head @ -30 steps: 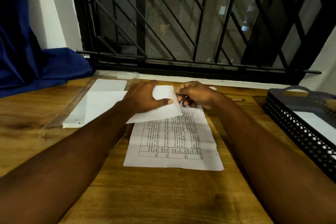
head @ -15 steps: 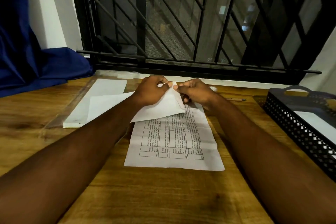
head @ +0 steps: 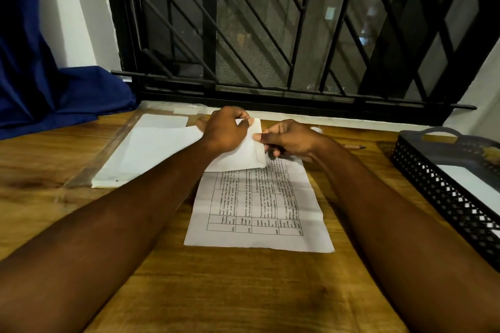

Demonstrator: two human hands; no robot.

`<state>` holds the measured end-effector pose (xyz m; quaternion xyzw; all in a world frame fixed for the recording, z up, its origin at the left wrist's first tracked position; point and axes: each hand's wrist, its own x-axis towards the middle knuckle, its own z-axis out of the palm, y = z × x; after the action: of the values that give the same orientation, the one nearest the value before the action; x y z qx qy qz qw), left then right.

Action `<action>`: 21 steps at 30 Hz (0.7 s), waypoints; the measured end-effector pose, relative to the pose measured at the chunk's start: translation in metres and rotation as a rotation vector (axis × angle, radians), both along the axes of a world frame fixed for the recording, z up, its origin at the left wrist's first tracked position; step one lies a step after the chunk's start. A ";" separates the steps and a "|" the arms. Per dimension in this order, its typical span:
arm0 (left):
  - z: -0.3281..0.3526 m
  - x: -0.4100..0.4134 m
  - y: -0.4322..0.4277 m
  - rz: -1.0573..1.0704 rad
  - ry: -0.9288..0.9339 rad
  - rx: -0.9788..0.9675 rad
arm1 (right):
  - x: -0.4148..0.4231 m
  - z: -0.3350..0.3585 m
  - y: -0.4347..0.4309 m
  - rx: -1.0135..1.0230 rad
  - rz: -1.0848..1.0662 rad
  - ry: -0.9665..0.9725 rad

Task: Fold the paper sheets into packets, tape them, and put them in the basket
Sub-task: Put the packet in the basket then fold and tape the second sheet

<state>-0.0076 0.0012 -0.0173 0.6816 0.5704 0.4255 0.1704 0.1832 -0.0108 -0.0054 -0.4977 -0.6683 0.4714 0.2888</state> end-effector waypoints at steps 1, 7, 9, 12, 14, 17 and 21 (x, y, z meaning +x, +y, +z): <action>0.002 -0.001 -0.003 0.034 0.002 0.005 | 0.001 0.001 -0.002 -0.011 0.034 -0.056; -0.001 -0.003 -0.002 0.071 0.031 0.018 | -0.001 0.005 0.000 -0.094 0.182 -0.214; -0.003 -0.004 0.000 0.070 0.041 0.019 | -0.001 0.005 0.001 -0.103 0.207 -0.258; -0.007 -0.004 0.003 0.056 0.044 0.001 | -0.002 0.007 -0.001 -0.083 0.204 -0.336; -0.010 -0.003 0.005 0.040 0.031 -0.013 | -0.004 0.009 -0.003 -0.041 0.225 -0.413; -0.007 -0.004 0.005 0.073 0.047 -0.028 | -0.004 0.012 -0.005 0.041 0.229 -0.462; -0.004 -0.010 0.009 0.137 0.020 -0.085 | -0.001 0.011 0.002 0.185 0.041 -0.255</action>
<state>-0.0178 0.0105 -0.0214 0.6371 0.6350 0.4049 0.1640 0.1819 -0.0089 0.0054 -0.5110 -0.7503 0.3463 0.2366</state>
